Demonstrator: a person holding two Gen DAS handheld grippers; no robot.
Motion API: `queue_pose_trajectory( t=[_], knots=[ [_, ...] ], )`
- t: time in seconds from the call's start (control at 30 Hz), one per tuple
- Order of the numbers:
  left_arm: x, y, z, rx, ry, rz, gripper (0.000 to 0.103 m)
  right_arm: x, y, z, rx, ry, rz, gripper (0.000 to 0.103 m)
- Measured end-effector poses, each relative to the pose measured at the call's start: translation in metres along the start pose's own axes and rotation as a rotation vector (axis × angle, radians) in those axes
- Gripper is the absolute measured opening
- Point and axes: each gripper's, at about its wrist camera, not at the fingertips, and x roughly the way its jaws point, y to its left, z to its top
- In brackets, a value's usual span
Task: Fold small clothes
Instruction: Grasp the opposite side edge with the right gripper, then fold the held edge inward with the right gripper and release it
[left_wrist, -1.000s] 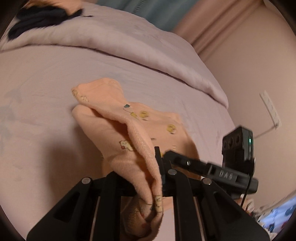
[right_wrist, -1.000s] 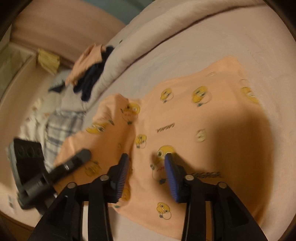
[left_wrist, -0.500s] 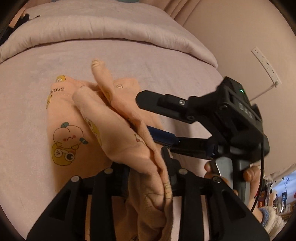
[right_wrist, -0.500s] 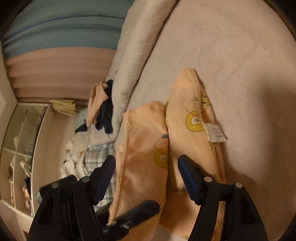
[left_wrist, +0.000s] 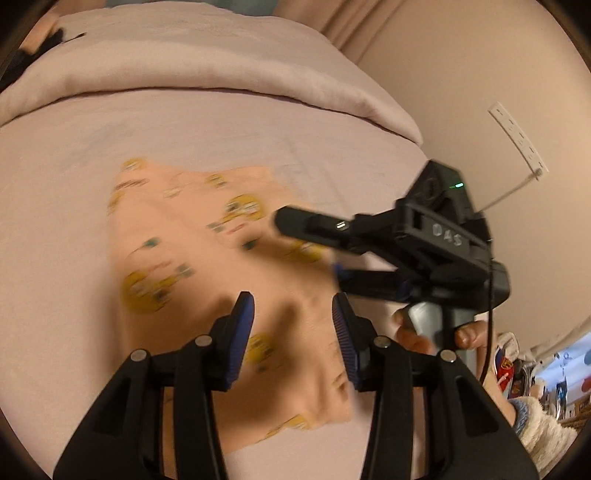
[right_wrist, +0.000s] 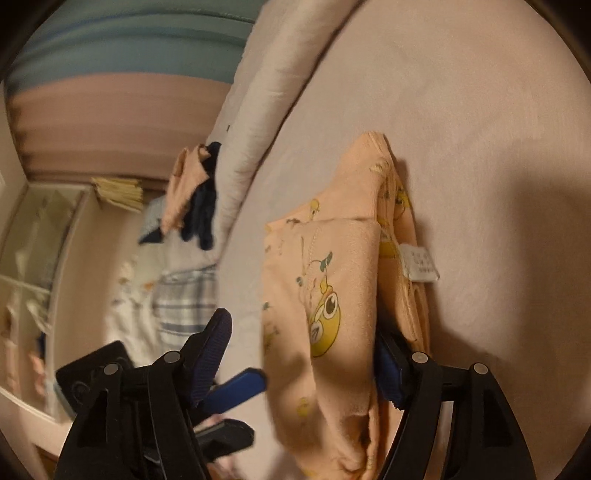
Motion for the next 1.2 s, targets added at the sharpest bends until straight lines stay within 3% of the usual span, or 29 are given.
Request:
queue_pose_trajectory(
  t=[0.07, 0.17, 0.23, 0.3, 0.5, 0.6, 0.73, 0.9, 1.03, 1.1, 1.2],
  knots=[
    [-0.009, 0.015, -0.01, -0.038, -0.014, 0.007, 0.043, 0.004, 0.008, 0.002, -0.06, -0.015, -0.076, 0.062],
    [-0.017, 0.041, -0.019, -0.12, -0.034, 0.016, 0.043, 0.012, 0.016, 0.007, -0.133, -0.03, -0.181, 0.039],
    [-0.021, 0.051, -0.024, -0.15, -0.039, 0.025, 0.043, 0.017, 0.022, 0.01, -0.192, -0.04, -0.256, 0.015],
    [-0.02, 0.055, -0.023, -0.166, -0.043, 0.033, 0.043, 0.022, 0.033, 0.012, -0.259, -0.046, -0.314, 0.011],
    [-0.019, 0.057, -0.025, -0.166, -0.044, 0.04, 0.043, 0.014, 0.075, 0.02, -0.458, -0.134, -0.387, 0.01],
    [-0.02, 0.061, -0.03, -0.166, -0.033, 0.051, 0.043, 0.024, 0.066, 0.031, -0.463, -0.133, -0.467, 0.01],
    [-0.014, 0.065, -0.033, -0.162, -0.019, 0.073, 0.043, 0.042, 0.027, 0.043, -0.377, -0.074, -0.566, 0.013],
    [-0.014, 0.064, -0.035, -0.151, -0.018, 0.086, 0.044, 0.023, 0.012, 0.044, -0.311, -0.107, -0.497, 0.023],
    [-0.012, 0.06, -0.034, -0.135, -0.019, 0.108, 0.044, 0.008, 0.031, 0.029, -0.424, -0.152, -0.559, 0.029],
    [-0.011, 0.059, -0.034, -0.128, -0.019, 0.12, 0.044, 0.0, 0.041, 0.019, -0.462, -0.161, -0.541, 0.029],
    [-0.011, 0.056, -0.034, -0.111, -0.02, 0.141, 0.044, -0.008, 0.048, 0.002, -0.505, -0.157, -0.53, 0.039]
  ],
)
